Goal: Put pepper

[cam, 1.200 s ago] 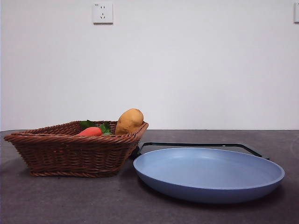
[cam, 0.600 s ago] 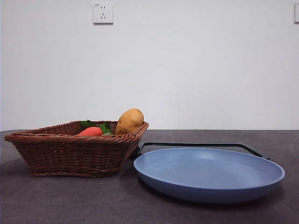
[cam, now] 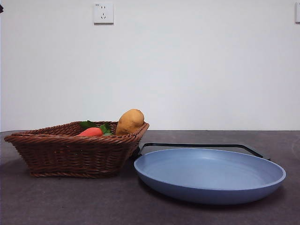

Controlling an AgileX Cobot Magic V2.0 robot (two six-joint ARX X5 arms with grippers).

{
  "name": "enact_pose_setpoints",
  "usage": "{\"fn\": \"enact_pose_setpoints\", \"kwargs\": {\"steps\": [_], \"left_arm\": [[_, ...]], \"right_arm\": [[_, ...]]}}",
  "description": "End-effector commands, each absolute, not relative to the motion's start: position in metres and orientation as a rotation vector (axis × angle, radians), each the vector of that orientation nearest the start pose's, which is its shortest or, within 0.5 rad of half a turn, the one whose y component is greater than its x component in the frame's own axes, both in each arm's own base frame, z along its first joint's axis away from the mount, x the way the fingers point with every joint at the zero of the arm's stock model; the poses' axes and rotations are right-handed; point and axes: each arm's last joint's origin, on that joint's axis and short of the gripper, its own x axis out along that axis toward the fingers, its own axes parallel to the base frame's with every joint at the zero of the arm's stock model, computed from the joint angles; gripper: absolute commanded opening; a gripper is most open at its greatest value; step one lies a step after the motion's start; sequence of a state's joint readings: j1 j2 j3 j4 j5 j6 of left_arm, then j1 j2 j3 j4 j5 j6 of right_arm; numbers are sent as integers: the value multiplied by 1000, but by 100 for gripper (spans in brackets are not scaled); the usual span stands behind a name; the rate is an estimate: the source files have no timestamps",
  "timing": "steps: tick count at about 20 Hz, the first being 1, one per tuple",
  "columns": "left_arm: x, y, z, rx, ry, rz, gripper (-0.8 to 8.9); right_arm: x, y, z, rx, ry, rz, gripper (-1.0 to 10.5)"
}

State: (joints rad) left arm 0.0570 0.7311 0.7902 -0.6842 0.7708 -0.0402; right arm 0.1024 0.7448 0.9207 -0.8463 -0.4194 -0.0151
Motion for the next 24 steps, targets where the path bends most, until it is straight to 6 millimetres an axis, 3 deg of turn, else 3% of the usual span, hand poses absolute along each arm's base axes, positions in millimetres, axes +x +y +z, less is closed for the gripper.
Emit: {"fn": "enact_pose_setpoints", "kwargs": {"steps": [1, 5, 8, 9, 11, 12, 18, 24], "left_arm": [[137, -17, 311, -183, 626, -750, 7], [136, -22, 311, -138, 660, -762, 6], [136, -22, 311, -142, 660, -764, 17], [137, -22, 311, -145, 659, -763, 69], [137, -22, 311, -144, 659, -764, 301], [137, -23, 311, -143, 655, -768, 362], [138, -23, 313, -138, 638, -772, 365], [138, -23, 313, -139, 633, -771, 365]], "right_arm": [[128, 29, 331, -2, 733, 572, 5], [128, 35, 329, -23, 779, 614, 6], [128, 35, 329, -20, 780, 615, 68], [128, 35, 329, -18, 781, 612, 122], [128, 35, 329, -14, 785, 608, 243], [130, 35, 328, 0, 795, 600, 286], [150, 39, 317, 30, 891, 587, 299], [201, 48, 284, 57, 1046, 574, 299]]}}
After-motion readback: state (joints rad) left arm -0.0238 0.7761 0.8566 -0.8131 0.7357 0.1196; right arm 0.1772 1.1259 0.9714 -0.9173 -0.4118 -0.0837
